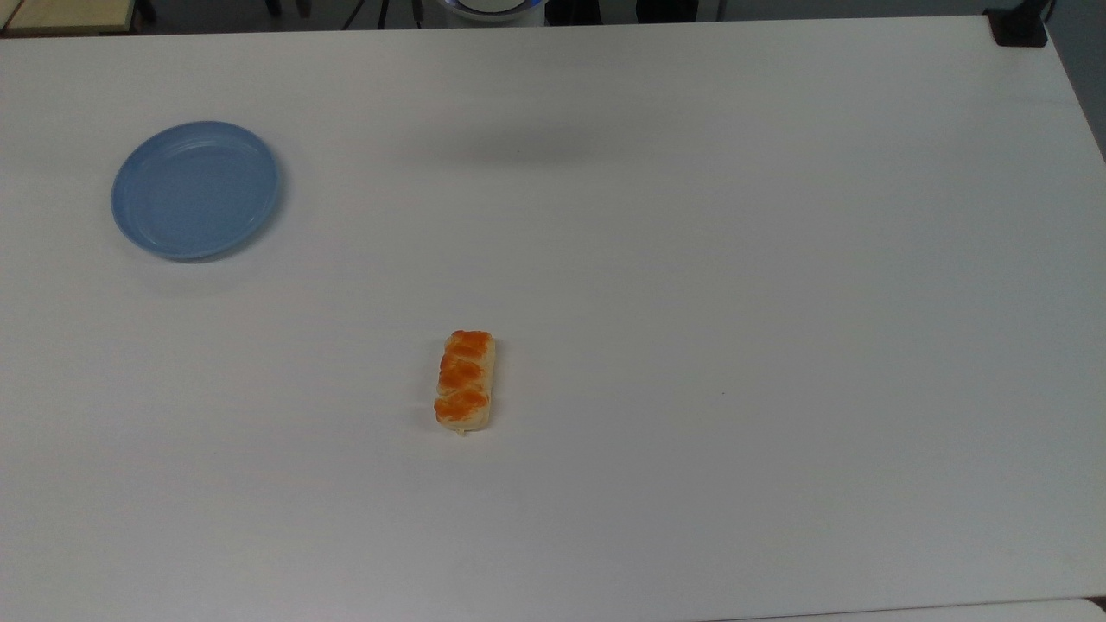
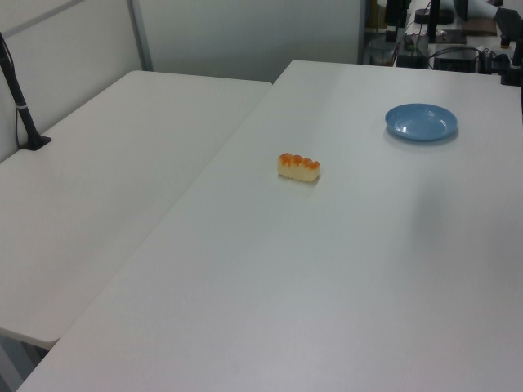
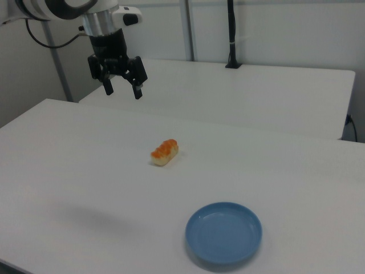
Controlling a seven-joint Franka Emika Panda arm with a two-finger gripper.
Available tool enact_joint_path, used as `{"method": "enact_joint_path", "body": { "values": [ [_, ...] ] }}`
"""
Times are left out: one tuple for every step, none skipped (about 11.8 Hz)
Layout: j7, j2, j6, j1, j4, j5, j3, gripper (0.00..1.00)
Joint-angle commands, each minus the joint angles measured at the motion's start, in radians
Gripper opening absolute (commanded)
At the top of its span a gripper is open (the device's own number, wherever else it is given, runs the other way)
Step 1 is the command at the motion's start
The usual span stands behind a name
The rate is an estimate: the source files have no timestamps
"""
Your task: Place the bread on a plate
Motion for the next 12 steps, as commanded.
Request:
{"method": "enact_joint_path", "body": {
  "values": [
    [-0.019, -0.008, -0.014, -0.025, -0.017, -0.006, 0.044, 1.0],
    [-0.019, -0.01, -0.014, -0.025, -0.017, -0.006, 0.046, 1.0],
    [-0.019, -0.01, -0.014, -0.025, -0.017, -0.006, 0.044, 1.0],
    [-0.019, -0.01, -0.014, -0.025, -0.017, -0.006, 0.044, 1.0],
    [-0.019, -0.01, -0.014, -0.025, -0.019, -0.006, 0.044, 1.0],
    [-0.019, -0.01, -0.014, -0.025, -0.019, -0.006, 0.044, 1.0],
    [-0.019, -0.008, -0.014, -0.025, -0.019, -0.006, 0.046, 1.0],
    [-0.019, -0.008, -0.014, -0.025, -0.019, -0.006, 0.046, 1.0],
    [-0.019, -0.008, -0.014, -0.025, -0.019, -0.006, 0.046, 1.0],
    [-0.018, -0.005, -0.011, -0.025, -0.019, -0.006, 0.051, 1.0],
    [-0.018, -0.004, -0.005, -0.027, -0.022, -0.004, 0.06, 1.0],
    [-0.018, 0.007, 0.001, -0.027, -0.022, -0.004, 0.06, 1.0]
  ]
}}
